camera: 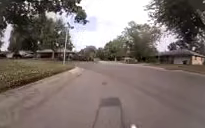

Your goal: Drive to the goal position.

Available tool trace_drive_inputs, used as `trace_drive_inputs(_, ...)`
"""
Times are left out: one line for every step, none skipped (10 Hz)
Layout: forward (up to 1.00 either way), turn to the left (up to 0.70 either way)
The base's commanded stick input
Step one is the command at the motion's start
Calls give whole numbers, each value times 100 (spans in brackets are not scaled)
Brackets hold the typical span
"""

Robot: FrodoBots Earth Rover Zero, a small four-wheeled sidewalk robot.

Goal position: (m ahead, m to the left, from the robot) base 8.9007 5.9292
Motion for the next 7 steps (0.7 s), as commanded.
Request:
trace_drive_inputs(100, 6)
trace_drive_inputs(100, 6)
trace_drive_inputs(100, 5)
trace_drive_inputs(100, 3)
trace_drive_inputs(100, 1)
trace_drive_inputs(100, 0)
trace_drive_inputs(100, 0)
